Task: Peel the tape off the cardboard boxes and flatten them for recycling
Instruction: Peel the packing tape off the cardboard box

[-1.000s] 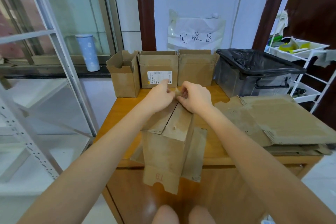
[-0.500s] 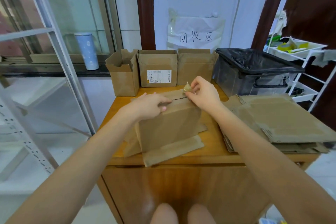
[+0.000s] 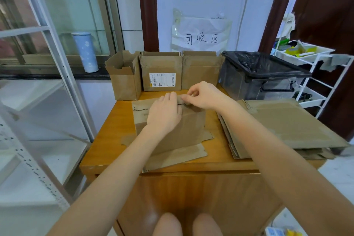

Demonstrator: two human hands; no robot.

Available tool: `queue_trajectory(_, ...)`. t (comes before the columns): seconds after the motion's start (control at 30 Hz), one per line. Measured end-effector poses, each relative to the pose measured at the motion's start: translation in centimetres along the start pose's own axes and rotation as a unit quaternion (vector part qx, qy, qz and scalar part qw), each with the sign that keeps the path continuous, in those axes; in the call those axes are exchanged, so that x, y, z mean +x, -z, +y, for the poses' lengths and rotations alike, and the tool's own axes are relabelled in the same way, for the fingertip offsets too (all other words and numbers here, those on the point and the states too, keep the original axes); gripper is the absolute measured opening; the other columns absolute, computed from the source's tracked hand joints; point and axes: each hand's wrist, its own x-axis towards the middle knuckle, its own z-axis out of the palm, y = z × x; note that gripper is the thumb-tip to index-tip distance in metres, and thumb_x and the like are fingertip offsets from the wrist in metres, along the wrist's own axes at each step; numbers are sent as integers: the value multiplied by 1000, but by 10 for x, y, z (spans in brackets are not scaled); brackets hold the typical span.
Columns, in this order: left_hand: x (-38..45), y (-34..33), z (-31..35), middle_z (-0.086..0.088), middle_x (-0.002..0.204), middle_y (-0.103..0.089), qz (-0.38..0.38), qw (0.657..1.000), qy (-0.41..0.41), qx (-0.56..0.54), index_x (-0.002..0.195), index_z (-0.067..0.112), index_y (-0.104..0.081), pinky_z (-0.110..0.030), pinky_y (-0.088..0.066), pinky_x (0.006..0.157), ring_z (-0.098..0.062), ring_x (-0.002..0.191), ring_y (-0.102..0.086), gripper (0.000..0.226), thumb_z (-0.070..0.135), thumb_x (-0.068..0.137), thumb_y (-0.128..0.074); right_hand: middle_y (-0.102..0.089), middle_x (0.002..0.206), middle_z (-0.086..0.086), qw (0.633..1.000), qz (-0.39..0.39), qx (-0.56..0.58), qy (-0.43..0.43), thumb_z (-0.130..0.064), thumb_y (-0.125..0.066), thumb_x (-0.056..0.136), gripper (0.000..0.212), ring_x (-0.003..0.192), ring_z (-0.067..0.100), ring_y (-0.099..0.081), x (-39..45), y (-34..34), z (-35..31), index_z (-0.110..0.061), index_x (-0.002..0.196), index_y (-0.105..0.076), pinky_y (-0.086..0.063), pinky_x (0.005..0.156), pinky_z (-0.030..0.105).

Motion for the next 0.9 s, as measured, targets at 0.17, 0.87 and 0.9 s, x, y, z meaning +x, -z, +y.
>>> queue_trajectory(0.17,1,-3,-1,-7,122,-54,7,1000,-6,4,128,9,-44,-36,-44,91,-24,112,-52,36,29,99,-37,-53,85,-1,998,-14,-33,-59,-29,-74,80,24,81,17,-53,15,-3,-5,-15,89,-57,-44,70,27)
queue_trajectory(0.87,4,-5,-2,2,97,-42,14,999,-43,15,110,12,-53,-31,-44,82,-18,97,-48,29,29,100,-32,-48,70,0,976,55,-183,-102,-15,-60,86,14,66,14,-51,20,-4,-14,-12,76,-49,-46,64,24)
queue_trajectory(0.9,4,-6,-3,1,98,-43,16,999,-46,17,110,12,-53,-31,-42,80,-18,97,-48,29,29,100,-32,-47,73,0,975,60,-195,-93,-16,-60,87,13,71,15,-52,19,-7,-15,-12,80,-49,-45,65,25)
